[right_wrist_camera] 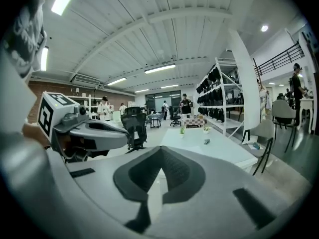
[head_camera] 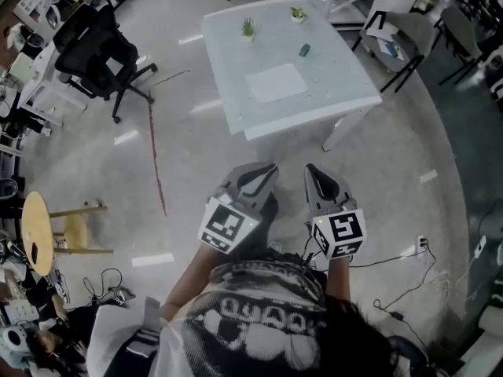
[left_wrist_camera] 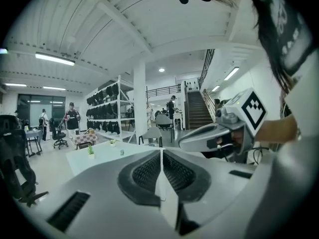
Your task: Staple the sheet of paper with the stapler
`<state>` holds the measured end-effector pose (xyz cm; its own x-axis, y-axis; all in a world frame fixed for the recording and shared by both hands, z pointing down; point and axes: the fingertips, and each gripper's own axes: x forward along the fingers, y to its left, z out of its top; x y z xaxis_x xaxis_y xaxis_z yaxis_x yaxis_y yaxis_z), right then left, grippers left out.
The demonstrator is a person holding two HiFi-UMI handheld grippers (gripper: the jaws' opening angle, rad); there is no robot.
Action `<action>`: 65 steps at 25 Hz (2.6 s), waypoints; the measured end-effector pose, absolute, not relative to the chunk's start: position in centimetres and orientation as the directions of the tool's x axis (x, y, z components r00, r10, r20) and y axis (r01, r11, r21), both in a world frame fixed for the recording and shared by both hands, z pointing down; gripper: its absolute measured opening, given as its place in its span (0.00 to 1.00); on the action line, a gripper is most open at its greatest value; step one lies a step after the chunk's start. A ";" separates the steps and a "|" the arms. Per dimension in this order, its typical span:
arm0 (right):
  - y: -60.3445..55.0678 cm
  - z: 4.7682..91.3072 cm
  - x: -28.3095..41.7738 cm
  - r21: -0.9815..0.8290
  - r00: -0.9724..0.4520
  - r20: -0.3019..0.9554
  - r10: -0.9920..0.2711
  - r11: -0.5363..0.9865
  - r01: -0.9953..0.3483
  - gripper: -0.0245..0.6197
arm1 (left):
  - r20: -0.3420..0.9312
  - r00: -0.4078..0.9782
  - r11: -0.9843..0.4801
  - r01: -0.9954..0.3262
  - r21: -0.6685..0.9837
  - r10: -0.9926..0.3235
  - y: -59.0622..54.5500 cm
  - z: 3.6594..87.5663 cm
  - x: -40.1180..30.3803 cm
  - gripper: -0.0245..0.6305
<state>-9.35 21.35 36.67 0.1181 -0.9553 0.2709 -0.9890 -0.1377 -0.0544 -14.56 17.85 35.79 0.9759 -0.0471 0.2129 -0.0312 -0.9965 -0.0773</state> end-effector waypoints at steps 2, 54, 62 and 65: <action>18.5 36.5 -7.2 -0.047 0.119 0.278 -0.953 -0.137 -0.989 0.03 | 0.215 0.975 -0.997 -0.035 -0.070 -0.050 14.9 35.9 -12.6 0.06; -13.5 55.7 20.5 -0.076 -0.329 0.667 -0.668 0.378 -0.923 0.12 | 0.369 0.814 -0.879 -0.477 -0.017 -0.449 -10.8 41.1 6.3 0.06; -17.5 61.3 21.2 -0.064 -0.378 0.750 -0.542 0.509 -0.858 0.18 | 0.381 0.787 -0.855 -0.518 -0.022 -0.486 -10.6 41.6 8.3 0.06; -18.1 62.7 21.1 -0.051 -0.372 0.776 -0.510 0.536 -0.843 0.19 | 0.387 0.768 -0.836 -0.548 -0.016 -0.510 -10.5 41.8 8.3 0.06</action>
